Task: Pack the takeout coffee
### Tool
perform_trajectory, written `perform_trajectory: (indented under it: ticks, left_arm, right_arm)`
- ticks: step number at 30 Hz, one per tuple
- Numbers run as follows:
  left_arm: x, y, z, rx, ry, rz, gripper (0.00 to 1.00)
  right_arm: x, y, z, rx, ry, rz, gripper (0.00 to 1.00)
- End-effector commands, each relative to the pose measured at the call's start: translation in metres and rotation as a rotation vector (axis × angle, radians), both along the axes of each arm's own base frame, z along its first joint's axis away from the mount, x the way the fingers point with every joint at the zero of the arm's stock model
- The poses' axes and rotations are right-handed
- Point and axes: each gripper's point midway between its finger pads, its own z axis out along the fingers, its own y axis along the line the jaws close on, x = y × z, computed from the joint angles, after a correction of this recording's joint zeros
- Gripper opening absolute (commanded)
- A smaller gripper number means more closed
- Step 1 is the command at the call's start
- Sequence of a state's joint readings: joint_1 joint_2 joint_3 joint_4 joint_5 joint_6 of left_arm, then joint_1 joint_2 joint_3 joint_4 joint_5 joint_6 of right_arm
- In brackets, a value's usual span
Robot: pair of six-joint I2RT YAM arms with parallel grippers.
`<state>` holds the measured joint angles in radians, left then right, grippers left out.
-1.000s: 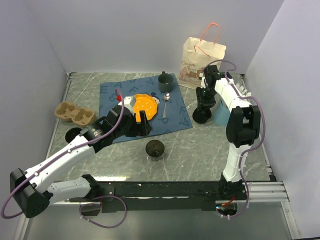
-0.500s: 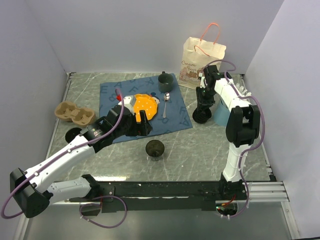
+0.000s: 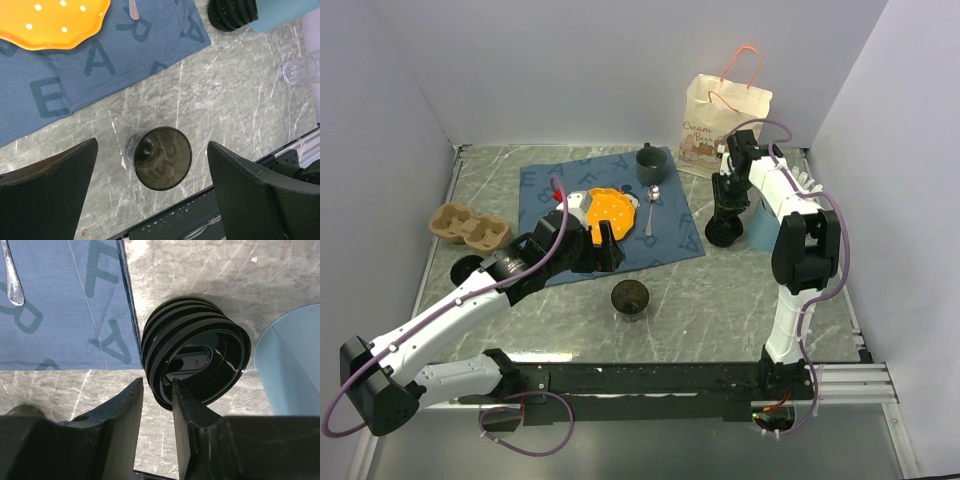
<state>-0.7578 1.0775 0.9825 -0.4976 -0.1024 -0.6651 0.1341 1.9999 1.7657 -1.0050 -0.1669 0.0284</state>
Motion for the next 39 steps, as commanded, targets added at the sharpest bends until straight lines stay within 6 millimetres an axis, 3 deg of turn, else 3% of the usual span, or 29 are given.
perform_trajectory:
  ticks: [1, 10, 19, 27, 39]
  left_arm:
    - [0.005, -0.001, 0.025, -0.033, -0.068, -0.003, 0.97]
    - [0.004, 0.001, 0.025, -0.031, -0.069, -0.001, 0.98]
    - [0.002, -0.002, 0.03, -0.056, -0.072, -0.009, 0.99]
    - [0.002, -0.001, 0.032, -0.063, -0.079, -0.009, 0.98]
    - [0.001, -0.003, 0.038, -0.087, -0.088, -0.013, 0.97]
  right_arm:
    - [0.005, 0.003, -0.004, 0.01, -0.005, 0.0, 0.38]
    - [0.006, 0.003, -0.008, 0.006, 0.002, 0.005, 0.37]
    - [0.005, 0.004, -0.007, 0.013, -0.001, 0.015, 0.28]
    - [0.003, 0.0, 0.011, -0.008, -0.028, 0.015, 0.2]
    - [0.001, -0.006, 0.027, -0.037, -0.049, 0.0, 0.21]
